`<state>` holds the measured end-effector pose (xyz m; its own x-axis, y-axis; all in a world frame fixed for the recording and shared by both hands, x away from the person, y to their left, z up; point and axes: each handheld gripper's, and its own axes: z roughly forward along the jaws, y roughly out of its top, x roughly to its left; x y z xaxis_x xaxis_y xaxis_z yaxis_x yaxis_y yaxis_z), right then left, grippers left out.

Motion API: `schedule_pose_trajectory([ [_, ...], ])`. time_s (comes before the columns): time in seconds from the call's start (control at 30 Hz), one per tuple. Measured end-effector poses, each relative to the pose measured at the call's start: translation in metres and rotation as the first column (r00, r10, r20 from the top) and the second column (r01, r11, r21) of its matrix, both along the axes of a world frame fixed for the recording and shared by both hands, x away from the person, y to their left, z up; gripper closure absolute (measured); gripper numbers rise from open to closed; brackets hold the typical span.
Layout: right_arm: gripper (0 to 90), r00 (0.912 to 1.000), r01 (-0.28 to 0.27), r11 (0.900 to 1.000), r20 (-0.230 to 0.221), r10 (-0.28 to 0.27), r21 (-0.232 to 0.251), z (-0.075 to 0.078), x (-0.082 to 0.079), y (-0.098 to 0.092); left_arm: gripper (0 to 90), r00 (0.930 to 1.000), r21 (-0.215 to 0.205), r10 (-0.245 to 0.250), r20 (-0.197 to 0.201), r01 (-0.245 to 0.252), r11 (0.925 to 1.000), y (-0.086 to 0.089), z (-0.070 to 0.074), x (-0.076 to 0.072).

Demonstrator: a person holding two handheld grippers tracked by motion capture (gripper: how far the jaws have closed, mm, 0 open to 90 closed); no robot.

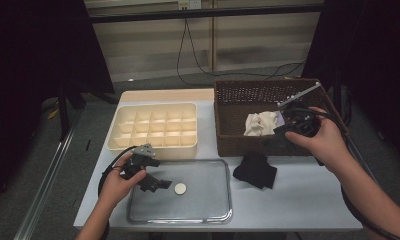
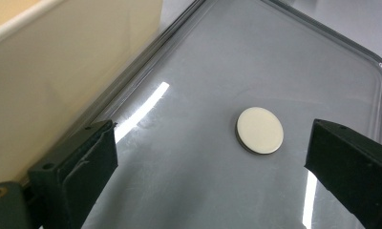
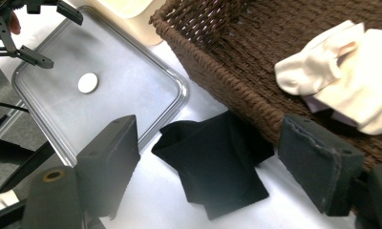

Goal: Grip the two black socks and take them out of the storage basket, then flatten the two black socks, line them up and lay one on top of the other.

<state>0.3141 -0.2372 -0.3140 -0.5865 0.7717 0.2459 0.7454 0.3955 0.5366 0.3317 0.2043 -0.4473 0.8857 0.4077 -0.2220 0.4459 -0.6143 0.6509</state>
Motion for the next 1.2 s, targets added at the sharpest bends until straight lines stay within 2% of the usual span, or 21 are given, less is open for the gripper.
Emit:
schedule_pose_trajectory([
  [0.17,19.4,1.0000,0.008,1.000,0.001,-0.008,0.000,-0.009,-0.003,0.001,3.4,1.0000,-0.005,-0.001,0.001,0.001,1.0000,0.000,-0.001,0.000],
  [0.27,17.4,1.0000,0.006,1.000,-0.005,-0.006,0.005,-0.014,-0.004,0.001,3.4,1.0000,0.006,-0.005,0.001,0.005,1.0000,0.001,0.000,0.000],
  [0.37,16.6,1.0000,0.007,1.000,0.003,-0.007,-0.004,-0.017,-0.006,0.001,3.4,1.0000,-0.004,0.000,0.003,0.000,1.0000,0.001,-0.001,-0.001],
  [0.43,16.1,0.9999,0.008,1.000,0.008,-0.008,0.006,-0.021,-0.007,0.002,3.4,1.0000,0.006,-0.003,0.002,0.003,1.0000,0.001,0.000,-0.001],
  [0.8,13.5,0.9996,0.003,1.000,0.029,-0.003,0.001,-0.038,-0.012,0.003,3.3,1.0000,0.001,-0.001,0.000,0.001,1.0000,0.001,-0.001,-0.002],
  [1.07,13.0,0.9998,0.008,1.000,0.019,-0.008,0.012,-0.052,-0.014,0.001,3.4,1.0000,0.004,0.007,0.002,-0.007,1.0000,0.003,0.000,-0.003],
  [1.2,13.1,0.9999,0.007,1.000,0.014,-0.007,0.000,-0.057,-0.015,0.001,3.4,0.9999,0.003,0.012,0.000,-0.012,0.9999,0.003,0.000,-0.004],
])
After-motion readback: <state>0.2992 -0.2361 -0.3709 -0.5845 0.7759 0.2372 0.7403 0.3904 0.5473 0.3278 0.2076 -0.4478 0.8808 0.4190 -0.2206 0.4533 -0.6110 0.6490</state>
